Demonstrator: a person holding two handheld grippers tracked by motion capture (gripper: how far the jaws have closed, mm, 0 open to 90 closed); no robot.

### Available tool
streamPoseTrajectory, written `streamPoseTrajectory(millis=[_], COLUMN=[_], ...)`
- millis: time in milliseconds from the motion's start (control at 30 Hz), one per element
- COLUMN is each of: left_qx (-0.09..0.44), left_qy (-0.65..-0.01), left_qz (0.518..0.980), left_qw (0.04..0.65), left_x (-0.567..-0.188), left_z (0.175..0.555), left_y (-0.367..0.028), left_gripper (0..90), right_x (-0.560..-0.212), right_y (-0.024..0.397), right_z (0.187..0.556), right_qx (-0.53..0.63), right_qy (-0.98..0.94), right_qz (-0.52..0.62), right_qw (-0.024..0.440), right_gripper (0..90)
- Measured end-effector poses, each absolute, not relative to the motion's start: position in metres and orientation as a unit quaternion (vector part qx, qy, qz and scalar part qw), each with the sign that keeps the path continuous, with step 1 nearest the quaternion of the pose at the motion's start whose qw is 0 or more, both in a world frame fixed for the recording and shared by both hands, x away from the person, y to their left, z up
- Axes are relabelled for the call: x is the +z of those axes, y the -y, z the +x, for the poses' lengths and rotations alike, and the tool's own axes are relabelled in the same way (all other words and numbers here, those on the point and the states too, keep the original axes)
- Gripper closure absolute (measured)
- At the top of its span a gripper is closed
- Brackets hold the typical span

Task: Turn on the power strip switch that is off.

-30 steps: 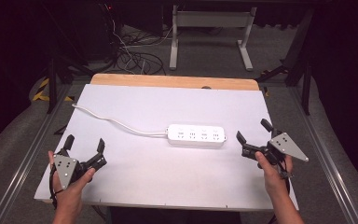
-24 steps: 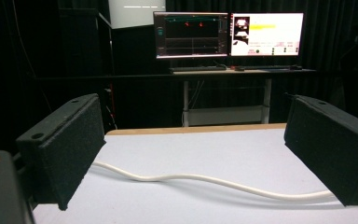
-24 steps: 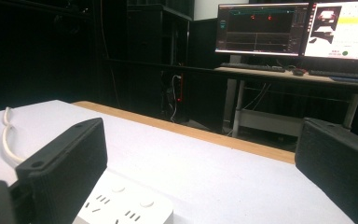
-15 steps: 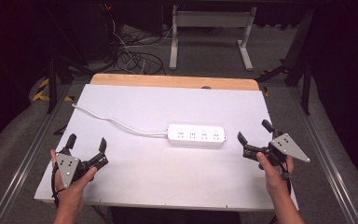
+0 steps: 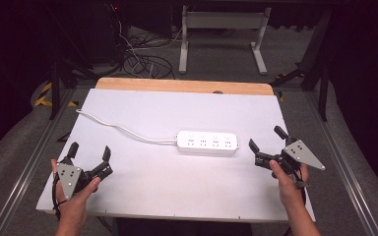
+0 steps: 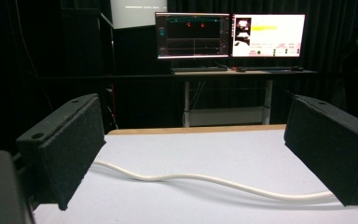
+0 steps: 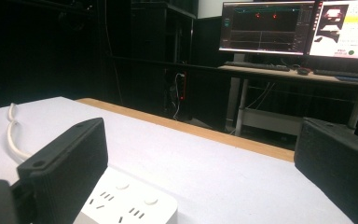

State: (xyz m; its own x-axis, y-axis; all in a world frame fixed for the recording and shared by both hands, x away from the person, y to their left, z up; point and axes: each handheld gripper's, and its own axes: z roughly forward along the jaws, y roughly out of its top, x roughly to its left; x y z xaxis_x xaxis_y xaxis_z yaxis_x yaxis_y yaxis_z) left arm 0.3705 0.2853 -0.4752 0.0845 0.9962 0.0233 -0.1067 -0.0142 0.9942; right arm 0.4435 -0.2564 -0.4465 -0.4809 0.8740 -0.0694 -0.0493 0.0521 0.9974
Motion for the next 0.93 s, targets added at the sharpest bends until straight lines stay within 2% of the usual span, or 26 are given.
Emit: streamPoseTrajectory(millis=[933], left_qx=[0.508], left_qy=[-0.446], left_qz=[0.5], left_qw=[0.541], left_x=[-0.4758], left_z=[0.3721], left_y=[-0.2853], left_gripper=[5.4], right_x=[-0.4474], right_y=[0.2562], right_z=[0.4448], right_qx=[0.597], right_qy=[-0.621], right_qz=[0.332], right_qw=[0.385], right_gripper=[4.0])
